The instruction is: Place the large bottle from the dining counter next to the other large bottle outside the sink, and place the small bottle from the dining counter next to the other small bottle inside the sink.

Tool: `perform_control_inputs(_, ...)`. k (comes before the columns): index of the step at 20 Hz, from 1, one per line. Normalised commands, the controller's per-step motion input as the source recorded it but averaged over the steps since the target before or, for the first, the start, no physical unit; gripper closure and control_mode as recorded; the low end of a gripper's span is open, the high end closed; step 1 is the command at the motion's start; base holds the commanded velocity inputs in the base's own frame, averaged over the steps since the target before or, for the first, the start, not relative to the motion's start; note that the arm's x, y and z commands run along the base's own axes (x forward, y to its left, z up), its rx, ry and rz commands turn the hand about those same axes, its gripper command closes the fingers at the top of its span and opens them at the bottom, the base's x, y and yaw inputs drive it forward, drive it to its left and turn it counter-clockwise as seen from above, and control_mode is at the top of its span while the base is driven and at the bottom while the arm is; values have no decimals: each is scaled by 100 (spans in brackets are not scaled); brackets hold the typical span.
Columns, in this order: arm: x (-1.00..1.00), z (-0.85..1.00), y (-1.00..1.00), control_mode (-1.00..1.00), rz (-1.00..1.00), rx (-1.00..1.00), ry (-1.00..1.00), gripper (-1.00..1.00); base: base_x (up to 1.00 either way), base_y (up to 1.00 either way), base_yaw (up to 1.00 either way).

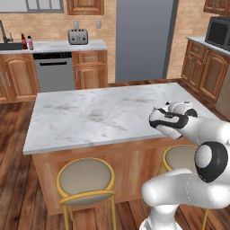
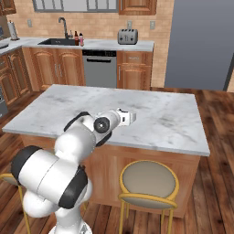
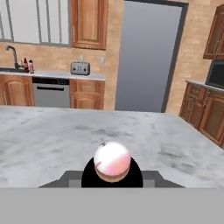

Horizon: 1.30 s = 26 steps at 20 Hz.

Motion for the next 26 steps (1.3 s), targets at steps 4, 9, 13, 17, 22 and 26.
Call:
perform_control_inputs(4, 0, 66, 0, -100, 0, 17, 6, 100, 0, 0, 0)
perform_control_inputs(9, 0, 60, 0, -100, 0, 21, 15, 100, 0, 0, 0)
perform_control_inputs(13, 0, 30, 0, -100, 0, 18, 25, 100, 0, 0, 0)
perform_control_inputs(17, 0, 19, 0, -100, 0, 12, 25, 100, 0, 0, 0)
perform_control_inputs(22, -18, 4, 14, -100, 10, -1, 6, 100, 0, 0, 0)
perform_control_inputs(26, -44, -9, 24, -100, 19, -9, -1, 100, 0, 0, 0)
